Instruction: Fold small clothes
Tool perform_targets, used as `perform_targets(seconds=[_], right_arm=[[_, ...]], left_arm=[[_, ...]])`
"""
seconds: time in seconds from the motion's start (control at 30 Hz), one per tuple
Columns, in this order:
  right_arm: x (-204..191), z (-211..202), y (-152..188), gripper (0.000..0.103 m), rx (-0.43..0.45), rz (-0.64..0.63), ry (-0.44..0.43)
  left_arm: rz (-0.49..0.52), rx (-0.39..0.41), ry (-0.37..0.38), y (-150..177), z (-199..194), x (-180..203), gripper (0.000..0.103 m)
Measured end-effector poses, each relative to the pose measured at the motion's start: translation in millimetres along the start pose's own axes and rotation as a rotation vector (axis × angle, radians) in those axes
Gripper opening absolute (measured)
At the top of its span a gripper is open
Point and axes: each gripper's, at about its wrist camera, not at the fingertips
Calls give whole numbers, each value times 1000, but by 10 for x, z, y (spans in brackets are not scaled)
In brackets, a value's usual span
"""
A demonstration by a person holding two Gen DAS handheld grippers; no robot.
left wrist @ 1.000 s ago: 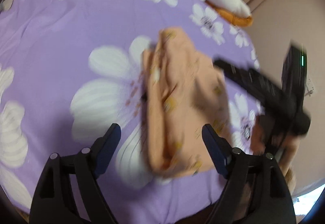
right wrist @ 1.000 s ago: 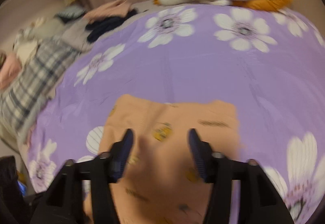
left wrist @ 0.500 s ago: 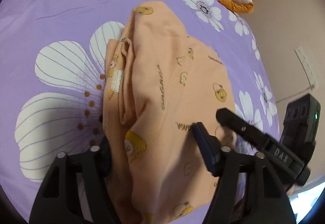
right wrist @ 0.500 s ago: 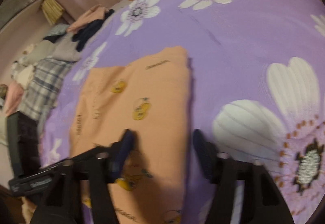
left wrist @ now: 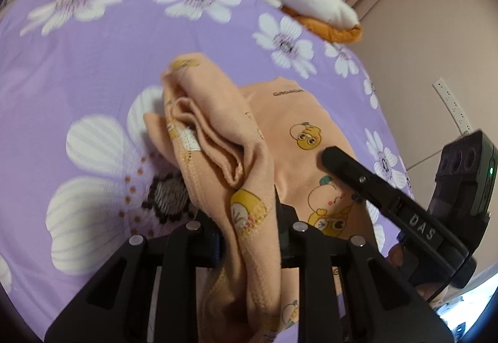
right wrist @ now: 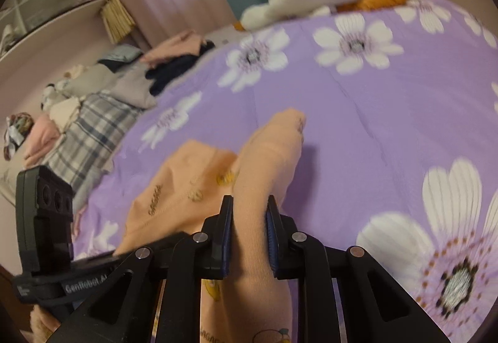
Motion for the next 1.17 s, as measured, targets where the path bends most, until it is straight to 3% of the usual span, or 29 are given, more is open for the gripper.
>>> perform_targets(seconds=[0.13, 0.3, 0.33, 0.37, 0.4, 0.47, 0.53, 0.6, 0.7, 0.77, 1.0, 1.17], right_arm=[[60, 25, -166, 21, 27, -11, -19], [235, 272, -91, 21, -24, -19, 34], [276, 338, -36, 21, -53, -16, 85], [297, 366, 1, 21, -77, -19, 128], [322, 371, 60, 22, -85, -27, 167], [361, 299, 98, 26, -76, -20, 167], [375, 166, 77, 38, -50, -3, 153], [350, -16, 45, 54, -3, -7, 144], [225, -310, 23, 64, 57, -47, 163], [146, -512, 31, 71, 88, -53, 157], [7, -694, 60, 71, 115, -69, 208], [-81, -771, 100, 71, 127, -88, 200]], left_arm=[[52, 41, -33, -106, 88, 70, 23], [15, -75, -88, -85, 431, -49, 27], [10, -94, -90, -60, 456, -67, 28], [17, -98, -98, -46, 452, -64, 36], [30, -97, -110, -34, 423, -47, 50], [41, -82, -120, -18, 334, -10, 70], [57, -46, -105, -14, 184, 51, 75], [66, -11, -126, -16, 45, 103, 87], [90, 71, -181, 4, -235, 190, 103], [87, 108, -188, 23, -407, 219, 102], [72, 180, -186, 143, -796, 261, 102], [92, 219, -209, 227, -952, 327, 102]])
Point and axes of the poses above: each gripper's, at about its wrist camera, not at the fingertips, and z roughly the way its jaws point, x to its right, y to its underside
